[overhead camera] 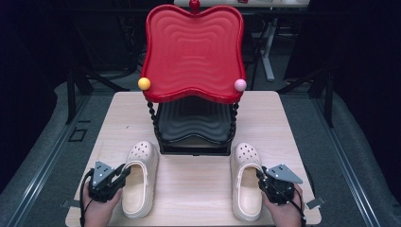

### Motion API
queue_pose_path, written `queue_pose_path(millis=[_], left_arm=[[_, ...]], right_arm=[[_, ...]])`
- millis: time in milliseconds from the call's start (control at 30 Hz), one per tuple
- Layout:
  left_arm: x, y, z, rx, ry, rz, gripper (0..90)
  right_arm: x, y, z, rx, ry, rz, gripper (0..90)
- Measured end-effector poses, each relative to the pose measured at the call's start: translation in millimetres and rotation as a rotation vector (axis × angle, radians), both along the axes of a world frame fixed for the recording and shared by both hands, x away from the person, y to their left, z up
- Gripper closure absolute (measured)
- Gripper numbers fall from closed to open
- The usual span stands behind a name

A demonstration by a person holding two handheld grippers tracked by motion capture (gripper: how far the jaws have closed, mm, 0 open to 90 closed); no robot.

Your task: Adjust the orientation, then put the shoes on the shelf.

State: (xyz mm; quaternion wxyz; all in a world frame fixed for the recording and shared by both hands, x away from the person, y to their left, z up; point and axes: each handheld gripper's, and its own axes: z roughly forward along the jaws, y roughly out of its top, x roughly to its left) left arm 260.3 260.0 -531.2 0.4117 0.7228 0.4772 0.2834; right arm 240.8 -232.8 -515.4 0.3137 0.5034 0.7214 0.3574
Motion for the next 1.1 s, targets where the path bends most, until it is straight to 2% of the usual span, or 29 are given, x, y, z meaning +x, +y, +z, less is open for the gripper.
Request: queue_pose_path(millis=[433,767,900,1100], left_arm=[[-12.1,4.7,17.5,-0.054,-0.027,-0.024,74.9],[-17.1,2.0,34.6,-0.035,-0.041,-0.046,75.0],[-25.0,2.4,45.4,-0.038,-0.055,-0.057,75.0],[-38.7,-0.5,58.6,-0.045,-0.081,-0.084,75.1]], right_arm=[[-9.2,2.3,15.7,-0.002,-0.021,0.006,74.6],[-13.2,5.0,33.0,0.008,-0.027,0.034,74.6],[-17.5,4.5,40.8,0.034,-0.045,0.037,74.6],[-30.3,7.6,54.3,0.035,-0.067,0.064,74.6]])
